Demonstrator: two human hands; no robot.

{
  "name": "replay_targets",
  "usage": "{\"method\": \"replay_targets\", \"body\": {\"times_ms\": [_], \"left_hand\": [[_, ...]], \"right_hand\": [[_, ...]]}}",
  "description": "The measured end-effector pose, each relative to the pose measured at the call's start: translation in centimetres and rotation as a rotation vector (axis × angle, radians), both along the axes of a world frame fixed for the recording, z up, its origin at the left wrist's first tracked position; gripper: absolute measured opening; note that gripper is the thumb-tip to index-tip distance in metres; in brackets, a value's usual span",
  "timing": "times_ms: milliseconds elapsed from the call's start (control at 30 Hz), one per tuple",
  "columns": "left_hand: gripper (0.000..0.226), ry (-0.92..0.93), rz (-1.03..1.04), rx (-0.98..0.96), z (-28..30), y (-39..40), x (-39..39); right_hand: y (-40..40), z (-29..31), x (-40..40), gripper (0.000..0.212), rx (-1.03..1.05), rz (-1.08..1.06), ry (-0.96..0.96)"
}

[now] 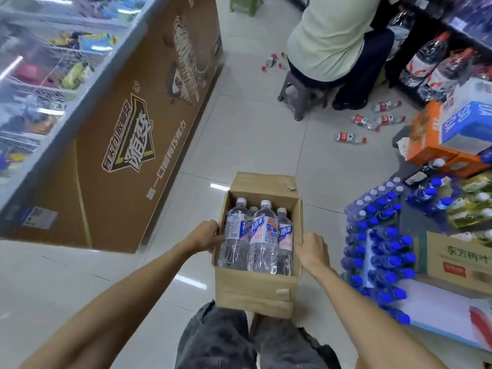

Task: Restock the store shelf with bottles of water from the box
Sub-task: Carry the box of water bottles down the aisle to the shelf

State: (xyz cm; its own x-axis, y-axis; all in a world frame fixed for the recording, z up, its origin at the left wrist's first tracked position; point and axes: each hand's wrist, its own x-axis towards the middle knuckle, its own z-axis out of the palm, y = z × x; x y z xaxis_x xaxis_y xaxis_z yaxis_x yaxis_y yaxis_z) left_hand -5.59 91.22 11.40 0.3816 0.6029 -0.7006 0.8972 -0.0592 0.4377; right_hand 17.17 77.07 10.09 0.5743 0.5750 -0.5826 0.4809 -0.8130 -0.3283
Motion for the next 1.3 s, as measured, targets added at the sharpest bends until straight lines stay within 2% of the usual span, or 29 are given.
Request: {"method": "replay_targets", "body": {"times_ms": [200, 433, 700, 900, 1133, 1300], "left_hand": [[0.023, -0.027, 0.039, 0.038, -0.1, 11.8, 6.4], [0.019, -0.079, 0.133, -0.027, -0.9, 28.0, 13.3], [0.022, -0.061, 0.133, 0.015, 0.5, 46.3, 21.3], [0.019, -0.047, 0.225, -0.003, 1.0, 60.6, 26.9], [0.030, -0.015, 0.263, 0.021, 1.6, 77.2, 31.7], [0.026, -0.023, 0.234, 0.013, 1.2, 89.7, 33.9]], "right_hand": [[13.3, 0.9, 7.2, 0.017, 0.018, 0.039, -0.024], [30.9, 2.1, 14.8, 0.020, -0.013, 0.087, -0.051], [50.0, 2.0, 22.9, 0.019, 0.016, 0.095, 0.002], [66.0, 1.9, 29.2, 0.017, 0.000, 0.209, -0.004], [84.3, 2.1, 34.2, 0.019, 0.009, 0.280, -0.020], [96.7, 1.8, 36.7, 0.021, 0.034, 0.312, -0.026]]}}
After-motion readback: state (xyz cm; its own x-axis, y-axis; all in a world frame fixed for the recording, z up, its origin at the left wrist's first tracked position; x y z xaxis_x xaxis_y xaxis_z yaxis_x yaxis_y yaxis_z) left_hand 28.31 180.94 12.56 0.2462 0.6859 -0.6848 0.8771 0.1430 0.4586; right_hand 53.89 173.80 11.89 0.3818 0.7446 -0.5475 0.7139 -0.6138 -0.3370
